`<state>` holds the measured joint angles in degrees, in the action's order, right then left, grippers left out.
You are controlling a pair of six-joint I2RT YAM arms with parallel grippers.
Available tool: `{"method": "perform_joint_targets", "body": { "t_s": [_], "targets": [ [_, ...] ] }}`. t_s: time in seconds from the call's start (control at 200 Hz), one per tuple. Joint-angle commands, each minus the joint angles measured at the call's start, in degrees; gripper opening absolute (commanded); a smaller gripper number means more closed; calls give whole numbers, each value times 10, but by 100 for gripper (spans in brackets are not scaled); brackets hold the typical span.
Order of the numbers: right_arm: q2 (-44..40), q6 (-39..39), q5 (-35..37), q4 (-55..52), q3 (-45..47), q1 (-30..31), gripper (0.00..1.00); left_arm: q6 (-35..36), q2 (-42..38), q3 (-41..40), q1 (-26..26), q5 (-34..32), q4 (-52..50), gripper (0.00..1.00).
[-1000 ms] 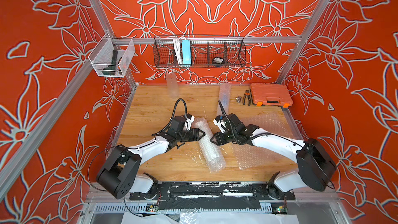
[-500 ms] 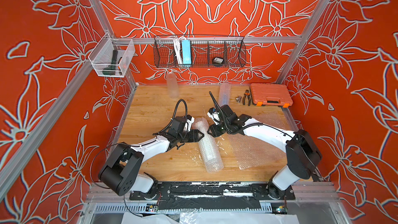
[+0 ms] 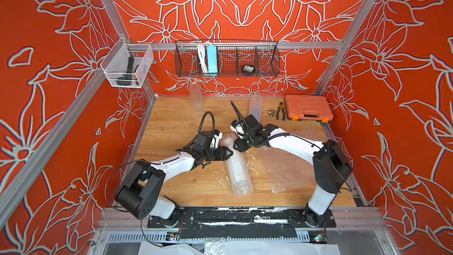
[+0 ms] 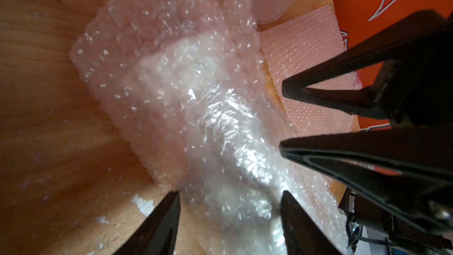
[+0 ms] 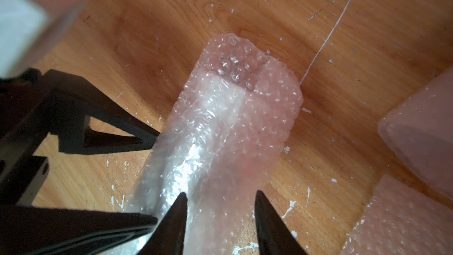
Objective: Unwrap the vase from the bubble wrap
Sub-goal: Unwrap the bubble wrap at the center of the board.
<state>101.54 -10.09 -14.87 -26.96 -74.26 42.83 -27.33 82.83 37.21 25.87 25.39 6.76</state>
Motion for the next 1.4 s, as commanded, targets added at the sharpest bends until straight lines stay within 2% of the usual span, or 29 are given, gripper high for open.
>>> {"method": "perform_joint_targets", "body": {
  "t_s": [0.0,0.26,0.505,0.766,0.856,1.081,1.396],
  "targets": [
    [9,14,25,-21,-17,5,43,15,10,8,0,-20,-19,63],
    [14,17,27,-25,-22,5,33,17,13,10,0,-29,-22,63],
    [18,16,26,-24,-26,6,28,26,28,24,0,-24,-31,63],
    [27,17,34,-25,-34,6,33,34,39,29,0,-31,-41,63],
    [30,17,43,-25,-37,6,29,34,42,29,0,-36,-46,62],
    [32,20,56,-27,-36,6,9,33,44,25,0,-52,-52,62],
    [4,13,89,-18,-25,7,0,36,53,23,0,-78,-68,62]
  ]
}}
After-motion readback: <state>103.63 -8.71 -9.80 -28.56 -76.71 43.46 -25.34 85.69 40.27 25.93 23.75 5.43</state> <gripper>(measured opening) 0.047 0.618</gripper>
